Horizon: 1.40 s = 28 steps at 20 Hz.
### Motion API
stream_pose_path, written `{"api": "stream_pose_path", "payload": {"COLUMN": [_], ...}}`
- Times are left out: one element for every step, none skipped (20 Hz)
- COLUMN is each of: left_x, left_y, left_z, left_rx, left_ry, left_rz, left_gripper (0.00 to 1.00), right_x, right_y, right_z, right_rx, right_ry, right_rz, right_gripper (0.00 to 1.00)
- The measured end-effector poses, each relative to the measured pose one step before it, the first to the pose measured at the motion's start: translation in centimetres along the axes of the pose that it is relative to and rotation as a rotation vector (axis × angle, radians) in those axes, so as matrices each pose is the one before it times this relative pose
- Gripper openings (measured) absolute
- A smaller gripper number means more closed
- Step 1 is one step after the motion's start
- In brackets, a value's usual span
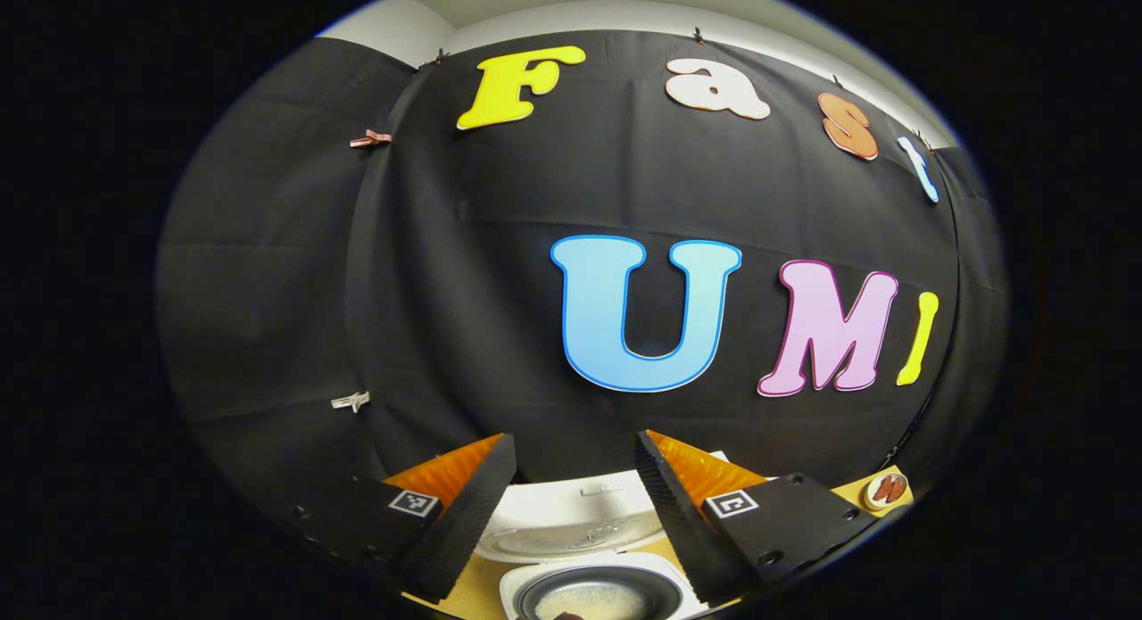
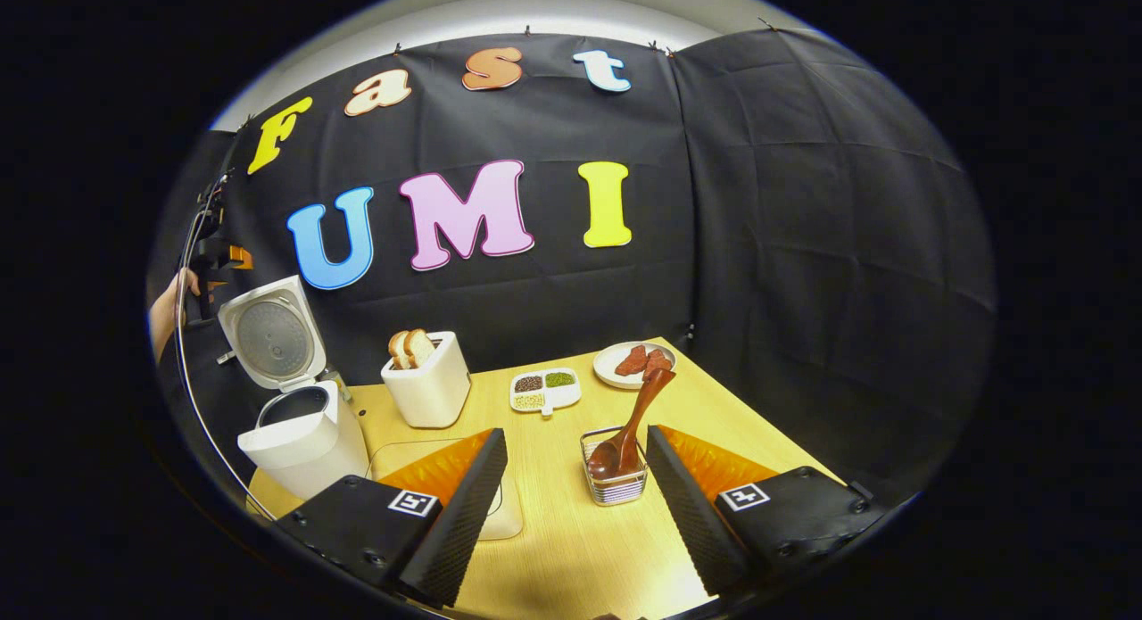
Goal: Close the left gripper, press the button to open the rice cooker; take a wooden spoon from the chopstick holder with the right hand, scoop a spoonful of rice and pour it into the rice cooker, then put the wooden spoon back into the chopstick holder.
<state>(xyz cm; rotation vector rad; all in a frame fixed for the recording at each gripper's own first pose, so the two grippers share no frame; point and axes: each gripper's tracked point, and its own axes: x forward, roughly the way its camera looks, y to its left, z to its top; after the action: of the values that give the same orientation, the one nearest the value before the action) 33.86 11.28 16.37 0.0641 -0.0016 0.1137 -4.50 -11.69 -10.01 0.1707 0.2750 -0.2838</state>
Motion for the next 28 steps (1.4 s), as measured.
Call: {"api": "stream_pose_path", "payload": {"left_x": [0.800, 0.681, 0.523, 0.413, 0.253, 0.163, -0.015, -0.069, -0.332, -0.105, -0.625, -0.475, -0.346, -0.508, -0.825, -0.919, -0.709, -0.770, -0.737, -0.646, -0.700, -0.616, -0.635, -0.573, -0.545, -0.478, -0.516, -0.356], "left_y": [-0.207, -0.186, -0.132, 0.093, 0.236, 0.004, -0.341, -0.128, 0.108, -0.134, -0.077, -0.184, -0.276, -0.196, -0.177, -0.247, -0.119, -0.149, -0.245, -0.257, -0.170, -0.142, -0.224, -0.164, -0.062, -0.138, -0.229, -0.170], "left_z": [-0.128, -0.112, -0.295, -0.438, -0.842, -0.821, -0.588, -0.807, -0.200, -0.060, -0.565, -0.359, -0.587, -0.290, -0.404, -0.474, -0.482, -0.632, -0.713, -0.610, -0.731, -0.654, -0.859, -0.815, -0.925, -0.938, -1.107, -1.041], "left_rx": [-0.00765, -0.01863, -0.01798, -0.00342, 0.00665, -0.00404, -0.01662, -0.02405, -0.00772, 0.00931, 0.00790, 0.02492, 0.02526, 0.01499, 0.00364, -0.00926, -0.00346, 0.00419, 0.00357, -0.00031, -0.00461, -0.00601, -0.00432, -0.00385, -0.00719, -0.00242, -0.00104, -0.00261], "left_ry": [0.00587, 0.01090, 0.00497, 0.01297, 0.02100, 0.02553, 0.02379, 0.02877, 0.00231, -0.00144, 0.01988, 0.00864, 0.00922, -0.00125, -0.00045, 0.00277, 0.00538, 0.01101, 0.00682, 0.00445, 0.00845, 0.00674, 0.00845, 0.01035, 0.01208, 0.01649, 0.01454, 0.01451], "left_rz": [-0.00262, -0.00541, -0.00202, 0.00965, 0.01215, 0.00446, -0.00284, 0.00723, 0.01135, 0.00124, 0.01194, 0.00808, 0.00799, 0.00456, 0.00257, -0.00003, 0.00056, 0.00173, 0.00346, 0.00324, 0.00166, -0.00068, -0.00116, 0.00032, 0.00146, 0.00286, 0.00246, 0.00285], "left_gripper": [0.93, 0.93, 0.93, 0.93, 0.93, 0.93, 0.94, 0.94, 0.94, 0.96, 0.95, 0.96, 0.97, 0.97, 0.98, 0.97, 0.97, 0.97, 0.98, 0.98, 0.97, 0.97, 0.97, 0.98, 0.98, 0.98, 0.98, 0.98], "right_x": [-0.286, -0.247, -0.170, -0.112, -0.109, -0.098, 0.051, 0.109, 0.110, 0.135, 0.065, 0.073, 0.189, 0.134, 0.271, 0.065, 0.187, 0.224, 0.166, 0.280, 0.201, 0.136, 0.109, 0.227, 0.141, 0.158, 0.185, 0.063], "right_y": [0.083, 0.079, -0.039, -0.141, -0.005, 0.135, 0.226, 0.107, 0.180, 0.202, 0.184, 0.162, 0.265, 0.273, 0.160, 0.182, 0.201, 0.192, 0.183, 0.211, 0.084, 0.139, 0.192, 0.196, 0.111, 0.234, 0.200, 0.076], "right_z": [0.290, 0.181, 0.047, -0.017, 0.023, 0.058, -0.050, -0.018, 0.039, 0.020, -0.134, -0.155, -0.281, -0.261, -0.250, -0.291, -0.044, -0.086, -0.104, -0.177, -0.103, -0.061, -0.125, -0.118, -0.224, -0.239, -0.234, -0.289], "right_rx": [0.00754, 0.00480, -0.00324, -0.00550, -0.00136, 0.00167, 0.00033, -0.00009, 0.00094, -0.00039, -0.00399, -0.00427, -0.00224, -0.00146, -0.00183, -0.00164, -0.00113, -0.00094, -0.00206, -0.00383, -0.00322, -0.00184, -0.00060, -0.00036, 0.00039, 0.00442, 0.00404, 0.00079], "right_ry": [-0.01023, -0.00957, -0.00657, -0.00305, -0.00241, -0.00166, -0.00011, 0.00107, -0.00078, -0.00012, 0.00226, 0.00503, 0.00702, 0.00840, 0.00995, 0.01057, 0.00568, 0.00481, 0.00621, 0.00737, 0.00469, 0.00421, 0.00388, 0.00462, 0.00633, 0.00695, 0.00710, 0.00751], "right_rz": [-0.00822, -0.00603, -0.00737, -0.00764, -0.00203, 0.00245, 0.00378, 0.00661, 0.00864, 0.01123, 0.01112, 0.01221, 0.01549, 0.01523, 0.01425, 0.01520, 0.01440, 0.01351, 0.01565, 0.01355, 0.01136, 0.01271, 0.01277, 0.01182, 0.01156, 0.01436, 0.01066, 0.01015], "right_gripper": [0.98, 0.99, 0.98, 0.98, 0.98, 0.98, 0.98, 0.98, 0.98, 0.98, 0.99, 0.99, 0.99, 0.99, 0.99, 0.98, 0.99, 0.98, 0.98, 0.99, 0.98, 0.98, 0.99, 0.98, 0.98, 0.98, 0.98, 0.98]}}
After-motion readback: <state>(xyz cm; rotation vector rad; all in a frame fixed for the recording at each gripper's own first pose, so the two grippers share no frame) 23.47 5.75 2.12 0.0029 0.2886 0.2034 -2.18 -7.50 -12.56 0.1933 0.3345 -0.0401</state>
